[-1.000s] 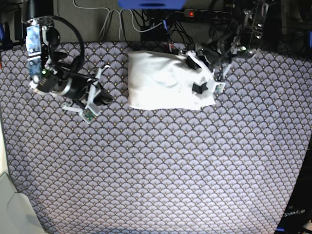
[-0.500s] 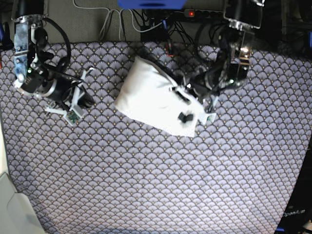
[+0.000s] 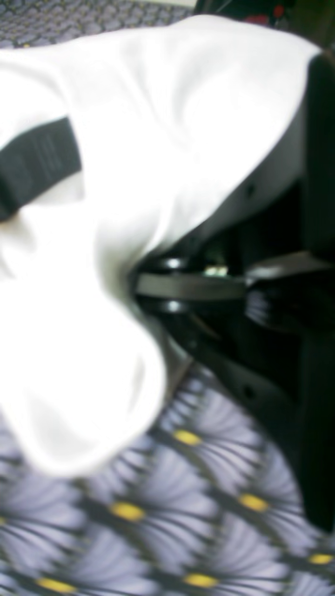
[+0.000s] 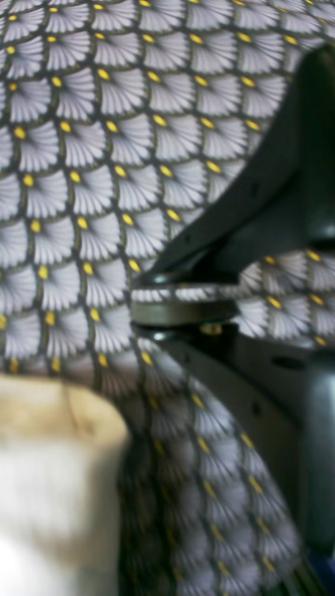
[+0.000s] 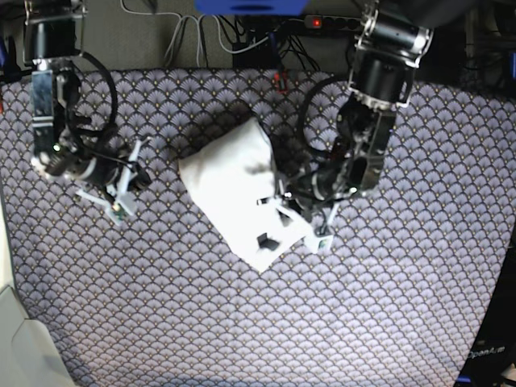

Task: Fold the T-shirt properly
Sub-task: 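Release the bundle and rotate it with the left gripper, then press and square the folded bundle with the right gripper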

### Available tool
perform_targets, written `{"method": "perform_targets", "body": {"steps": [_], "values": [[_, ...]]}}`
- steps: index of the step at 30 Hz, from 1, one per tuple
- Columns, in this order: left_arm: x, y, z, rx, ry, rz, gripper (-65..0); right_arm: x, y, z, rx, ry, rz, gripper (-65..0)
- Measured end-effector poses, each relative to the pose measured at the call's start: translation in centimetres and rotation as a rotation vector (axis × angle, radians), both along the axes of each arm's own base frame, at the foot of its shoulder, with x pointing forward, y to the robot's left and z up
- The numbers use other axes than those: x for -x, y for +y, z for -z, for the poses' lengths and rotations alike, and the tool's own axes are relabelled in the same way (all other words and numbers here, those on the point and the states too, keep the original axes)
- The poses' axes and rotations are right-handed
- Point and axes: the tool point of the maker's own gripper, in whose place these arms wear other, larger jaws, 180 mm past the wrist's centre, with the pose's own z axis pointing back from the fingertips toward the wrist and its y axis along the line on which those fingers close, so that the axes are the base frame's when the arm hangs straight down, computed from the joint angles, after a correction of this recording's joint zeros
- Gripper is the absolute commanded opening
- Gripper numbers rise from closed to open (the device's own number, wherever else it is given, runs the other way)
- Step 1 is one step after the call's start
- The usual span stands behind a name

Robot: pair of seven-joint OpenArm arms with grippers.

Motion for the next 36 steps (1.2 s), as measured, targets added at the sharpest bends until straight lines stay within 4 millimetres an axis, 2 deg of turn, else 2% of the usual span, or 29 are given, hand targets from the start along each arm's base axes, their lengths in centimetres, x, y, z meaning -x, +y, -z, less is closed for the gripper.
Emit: {"method": "perform_targets", "body": {"steps": [3,5,9,12,15,18,22,25,27,29,31,33,36], "values": [[-0.6,-0.5,-0.1,-0.012,-0.031,0.006,-64.7,-0.9,2.3,0.4,-0.005,0.0,-0.042,-61.9],[-0.9,-0.8,-0.1,-0.021,-0.035,0.02,-64.7,-0.8,4.2,0.5,-0.038,-0.001,-0.065,-62.0],[-1.8,-0.9,-0.2,-0.02,-0.031,0.02,-64.7,0.9,6.8,1.6,-0.07,0.037,-0.099,-62.0],[-2.9,-0.7,-0.2,-0.022,-0.047,0.002,-64.7,3.2,7.7,2.1,-0.081,0.056,-0.115,-62.0],[-3.9,-0.4,-0.3,-0.029,-0.061,-0.012,-64.7,5.0,9.0,1.6,-0.083,0.048,-0.158,-62.0],[-4.4,-0.7,-0.4,-0.022,-0.089,-0.033,-64.7,5.6,10.0,0.3,-0.101,0.014,-0.187,-61.9],[-4.7,-0.8,-0.5,-0.026,-0.108,-0.045,-64.7,7.0,10.0,1.1,-0.095,0.049,-0.186,-62.0],[-4.8,-0.9,-0.9,-0.024,-0.112,-0.047,-64.7,7.3,9.6,1.3,-0.098,0.053,-0.178,-62.1],[-4.3,-0.8,-1.6,-0.04,-0.102,-0.029,-64.8,7.2,8.0,1.1,-0.072,0.045,-0.155,-62.1],[-3.5,0.1,-2.1,-0.057,-0.102,-0.006,-64.8,6.6,5.8,0.1,-0.037,0.006,-0.108,-62.1],[-2.8,2.0,-2.8,-0.09,-0.12,0.005,-64.8,5.8,4.4,-1.6,-0.007,-0.047,-0.076,-62.1],[-2.7,3.7,-4.1,-0.116,-0.152,-0.003,-64.8,5.0,4.4,-4.0,-0.016,-0.122,-0.069,-62.1],[-3.1,6.2,-7.2,-0.103,-0.23,-0.049,-64.8,4.2,5.5,-6.9,-0.03,-0.211,-0.092,-62.1]]}}
